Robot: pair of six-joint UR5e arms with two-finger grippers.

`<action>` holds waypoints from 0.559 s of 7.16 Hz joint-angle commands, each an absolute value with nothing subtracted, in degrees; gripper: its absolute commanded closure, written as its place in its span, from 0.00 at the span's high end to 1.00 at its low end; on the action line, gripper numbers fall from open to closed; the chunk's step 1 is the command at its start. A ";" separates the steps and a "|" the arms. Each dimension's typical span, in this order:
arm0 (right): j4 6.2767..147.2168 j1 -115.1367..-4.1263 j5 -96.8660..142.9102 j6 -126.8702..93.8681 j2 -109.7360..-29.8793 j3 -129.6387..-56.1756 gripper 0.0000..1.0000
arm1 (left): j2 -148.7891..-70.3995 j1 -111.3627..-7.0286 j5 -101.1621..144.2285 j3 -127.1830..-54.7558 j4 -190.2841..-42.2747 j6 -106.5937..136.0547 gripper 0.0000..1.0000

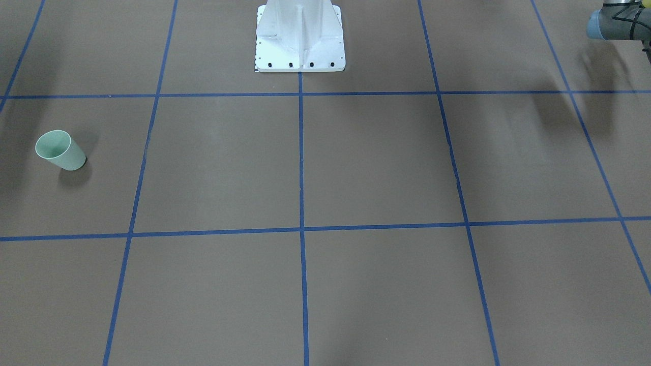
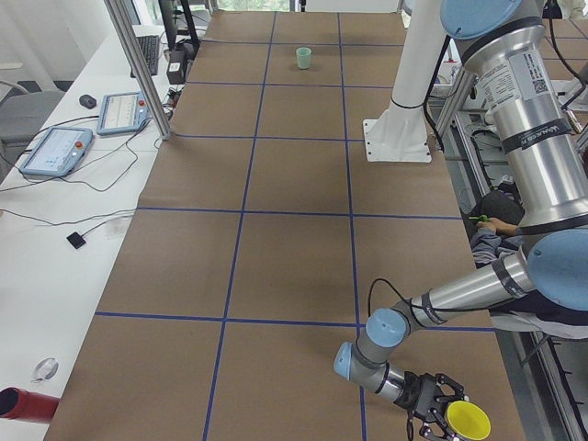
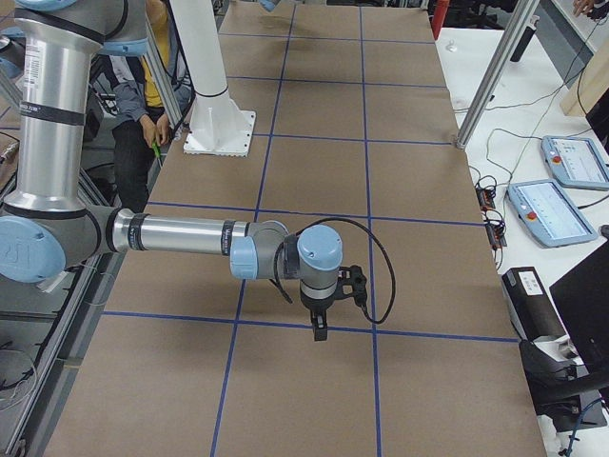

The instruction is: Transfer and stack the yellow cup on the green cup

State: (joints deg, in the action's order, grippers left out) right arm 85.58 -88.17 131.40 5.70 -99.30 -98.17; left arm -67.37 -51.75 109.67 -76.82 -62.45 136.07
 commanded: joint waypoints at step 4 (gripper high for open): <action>85.70 -87.63 130.96 5.36 -94.32 -98.09 1.00 | -67.15 -52.03 86.54 -76.82 -72.31 136.05 0.19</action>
State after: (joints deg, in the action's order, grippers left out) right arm 85.84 -87.76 131.07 5.49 -95.48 -98.21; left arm -67.21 -52.00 92.47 -76.76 -69.36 136.05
